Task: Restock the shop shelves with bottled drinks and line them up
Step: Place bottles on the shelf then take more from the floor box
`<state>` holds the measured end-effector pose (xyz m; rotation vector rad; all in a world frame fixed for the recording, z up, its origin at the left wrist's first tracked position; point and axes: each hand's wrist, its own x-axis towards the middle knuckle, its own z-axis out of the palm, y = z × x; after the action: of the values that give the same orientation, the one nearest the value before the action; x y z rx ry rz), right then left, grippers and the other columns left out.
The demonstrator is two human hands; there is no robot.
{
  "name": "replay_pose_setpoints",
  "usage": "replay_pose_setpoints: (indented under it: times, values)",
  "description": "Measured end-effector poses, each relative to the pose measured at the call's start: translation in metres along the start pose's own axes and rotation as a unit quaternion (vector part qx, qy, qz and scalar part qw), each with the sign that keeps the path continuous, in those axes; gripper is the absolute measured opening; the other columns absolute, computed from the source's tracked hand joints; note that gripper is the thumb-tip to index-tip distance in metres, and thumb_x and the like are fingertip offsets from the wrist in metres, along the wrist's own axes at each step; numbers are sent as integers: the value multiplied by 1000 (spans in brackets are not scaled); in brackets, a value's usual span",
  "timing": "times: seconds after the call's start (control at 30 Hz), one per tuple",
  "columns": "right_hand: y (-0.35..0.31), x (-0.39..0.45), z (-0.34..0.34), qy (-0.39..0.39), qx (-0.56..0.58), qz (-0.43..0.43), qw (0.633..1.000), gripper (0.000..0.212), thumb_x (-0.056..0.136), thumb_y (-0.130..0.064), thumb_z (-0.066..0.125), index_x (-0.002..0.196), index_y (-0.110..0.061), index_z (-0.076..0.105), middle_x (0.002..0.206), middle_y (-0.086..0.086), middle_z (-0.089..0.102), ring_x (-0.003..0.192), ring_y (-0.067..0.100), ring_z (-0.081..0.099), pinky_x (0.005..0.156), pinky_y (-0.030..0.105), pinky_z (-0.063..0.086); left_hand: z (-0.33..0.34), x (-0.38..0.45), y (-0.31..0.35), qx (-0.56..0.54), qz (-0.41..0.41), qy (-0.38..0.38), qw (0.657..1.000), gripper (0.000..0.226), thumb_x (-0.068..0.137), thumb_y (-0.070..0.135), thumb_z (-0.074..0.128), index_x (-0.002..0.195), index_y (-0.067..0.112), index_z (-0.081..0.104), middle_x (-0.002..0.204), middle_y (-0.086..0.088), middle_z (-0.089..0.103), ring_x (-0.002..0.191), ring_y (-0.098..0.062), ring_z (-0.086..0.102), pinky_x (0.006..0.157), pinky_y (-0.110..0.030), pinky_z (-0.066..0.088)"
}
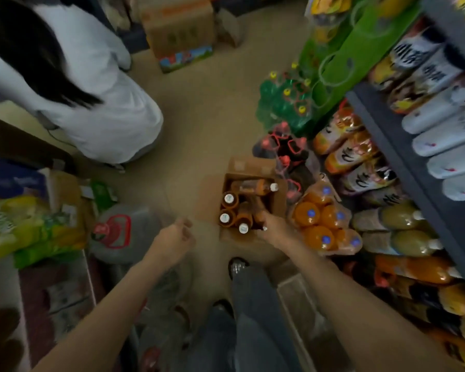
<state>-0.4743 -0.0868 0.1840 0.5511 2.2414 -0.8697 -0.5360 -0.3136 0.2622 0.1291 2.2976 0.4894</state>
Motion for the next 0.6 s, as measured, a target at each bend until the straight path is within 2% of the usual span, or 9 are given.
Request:
replay_pose_setpoints:
  times: [0.1, 0.17, 0.3, 0.4, 0.47, 0.53, 0.6]
  values:
    - [-3, 57, 25, 8, -6, -8, 1000, 31, 86, -21, 62, 115, -14, 53, 128, 11, 50, 115, 30, 50, 94, 33, 40, 12, 36, -10, -10, -3, -7, 1000, 29, 89, 11, 53, 117, 6, 49, 95, -2, 59, 102, -26, 59, 80, -26, 41]
    - [-4, 96, 43, 40, -30, -15, 999, 38, 87, -17, 58, 124, -17, 49, 135, 12, 43, 124, 31, 43, 104, 41, 36, 22, 60, -19, -28, -9, -6, 1000, 29, 88, 9, 54, 116, 6, 49, 90, 1, 56, 96, -24, 60, 81, -28, 42]
    - [2, 167, 59, 109, -146, -20, 983, 55, 91, -9, 46, 142, -26, 30, 149, 7, 25, 138, 34, 21, 111, 49, 26, 48, 102, -41, -61, -23, 15, 998, 27, 89, 8, 53, 117, 8, 51, 88, 4, 54, 84, -15, 54, 74, -22, 39]
    - [28, 210, 48, 161, -221, 56, 960, 47, 93, -6, 41, 138, -15, 34, 146, 14, 31, 136, 35, 24, 110, 51, 23, 70, 129, -54, -83, -46, 22, 995, 25, 90, 9, 52, 115, 11, 51, 88, 5, 55, 85, -15, 54, 73, -22, 39]
    - [49, 227, 40, 132, -270, 85, 950, 44, 93, -11, 43, 136, -12, 35, 142, 17, 37, 136, 35, 25, 111, 53, 21, 83, 146, -58, -106, -49, 19, 993, 24, 90, 7, 52, 114, 10, 51, 90, 1, 57, 86, -20, 58, 72, -23, 40]
    - [68, 239, 39, 103, -320, 73, 939, 47, 91, -10, 43, 137, -10, 32, 140, 18, 40, 138, 35, 20, 113, 52, 14, 94, 159, -59, -120, -51, 20, 991, 24, 90, 7, 52, 113, 10, 50, 92, -2, 59, 83, -20, 58, 69, -24, 42]
    - [81, 246, 41, 111, -370, 43, 921, 49, 89, -10, 45, 137, -8, 31, 139, 19, 42, 137, 35, 22, 113, 51, 13, 101, 168, -54, -128, -49, 23, 990, 23, 90, 8, 51, 112, 12, 50, 94, -2, 61, 82, -19, 58, 69, -24, 41]
